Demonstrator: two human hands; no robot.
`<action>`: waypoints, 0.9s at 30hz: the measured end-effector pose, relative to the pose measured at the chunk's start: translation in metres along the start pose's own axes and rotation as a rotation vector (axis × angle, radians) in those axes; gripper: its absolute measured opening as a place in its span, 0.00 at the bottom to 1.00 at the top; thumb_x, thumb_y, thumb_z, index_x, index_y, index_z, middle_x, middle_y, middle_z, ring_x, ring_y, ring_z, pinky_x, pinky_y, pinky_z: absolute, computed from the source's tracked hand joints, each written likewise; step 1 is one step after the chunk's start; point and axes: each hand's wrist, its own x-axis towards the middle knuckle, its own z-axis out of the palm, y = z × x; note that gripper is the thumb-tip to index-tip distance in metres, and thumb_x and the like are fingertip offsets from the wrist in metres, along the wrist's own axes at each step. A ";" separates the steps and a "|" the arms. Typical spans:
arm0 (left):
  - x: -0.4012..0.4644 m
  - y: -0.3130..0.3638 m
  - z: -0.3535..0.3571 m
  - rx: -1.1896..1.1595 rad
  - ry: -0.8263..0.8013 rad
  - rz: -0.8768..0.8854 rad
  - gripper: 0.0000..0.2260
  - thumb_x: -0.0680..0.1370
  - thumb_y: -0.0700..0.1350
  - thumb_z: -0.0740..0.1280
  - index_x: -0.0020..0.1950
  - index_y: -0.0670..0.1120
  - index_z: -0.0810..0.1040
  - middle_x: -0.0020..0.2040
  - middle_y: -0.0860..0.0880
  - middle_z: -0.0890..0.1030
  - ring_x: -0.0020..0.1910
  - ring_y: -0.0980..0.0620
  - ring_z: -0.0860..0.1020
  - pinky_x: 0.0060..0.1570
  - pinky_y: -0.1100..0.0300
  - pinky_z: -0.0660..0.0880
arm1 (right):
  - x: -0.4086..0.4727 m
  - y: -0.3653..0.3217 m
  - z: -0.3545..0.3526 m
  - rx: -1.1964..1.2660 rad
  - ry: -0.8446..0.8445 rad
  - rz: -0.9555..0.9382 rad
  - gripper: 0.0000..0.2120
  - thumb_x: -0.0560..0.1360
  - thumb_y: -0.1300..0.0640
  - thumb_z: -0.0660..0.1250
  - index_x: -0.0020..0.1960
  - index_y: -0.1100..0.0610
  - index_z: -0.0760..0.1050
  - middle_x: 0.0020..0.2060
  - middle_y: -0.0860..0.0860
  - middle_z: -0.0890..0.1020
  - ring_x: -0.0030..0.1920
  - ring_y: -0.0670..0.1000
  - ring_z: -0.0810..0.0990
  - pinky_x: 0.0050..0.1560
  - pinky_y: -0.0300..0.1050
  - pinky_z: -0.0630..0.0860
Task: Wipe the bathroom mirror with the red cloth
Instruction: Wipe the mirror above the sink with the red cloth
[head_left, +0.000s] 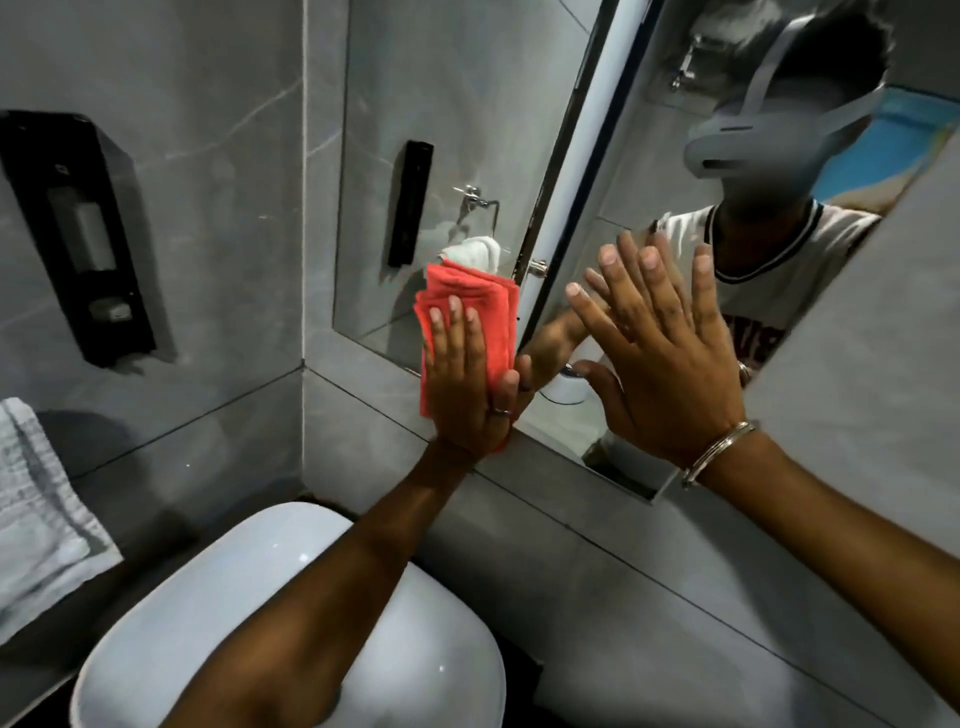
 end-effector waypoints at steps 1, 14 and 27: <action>-0.006 0.009 0.003 0.003 -0.001 0.003 0.33 0.84 0.62 0.49 0.85 0.47 0.50 0.85 0.46 0.54 0.85 0.39 0.54 0.82 0.42 0.55 | -0.008 0.003 -0.003 0.002 -0.001 0.009 0.33 0.82 0.37 0.55 0.83 0.49 0.58 0.83 0.57 0.57 0.84 0.62 0.50 0.81 0.63 0.34; -0.068 0.168 0.027 0.129 -0.194 0.269 0.32 0.85 0.59 0.48 0.85 0.44 0.53 0.82 0.43 0.62 0.84 0.41 0.56 0.78 0.39 0.60 | -0.093 0.103 -0.033 -0.055 0.040 0.245 0.34 0.82 0.39 0.53 0.84 0.52 0.56 0.84 0.57 0.53 0.83 0.54 0.34 0.80 0.67 0.38; 0.126 0.271 0.032 0.090 -0.132 0.273 0.27 0.87 0.56 0.41 0.85 0.51 0.42 0.86 0.52 0.41 0.86 0.49 0.43 0.84 0.49 0.38 | 0.009 0.184 -0.073 -0.042 0.170 0.446 0.33 0.83 0.39 0.45 0.85 0.51 0.48 0.85 0.54 0.46 0.85 0.58 0.44 0.83 0.64 0.43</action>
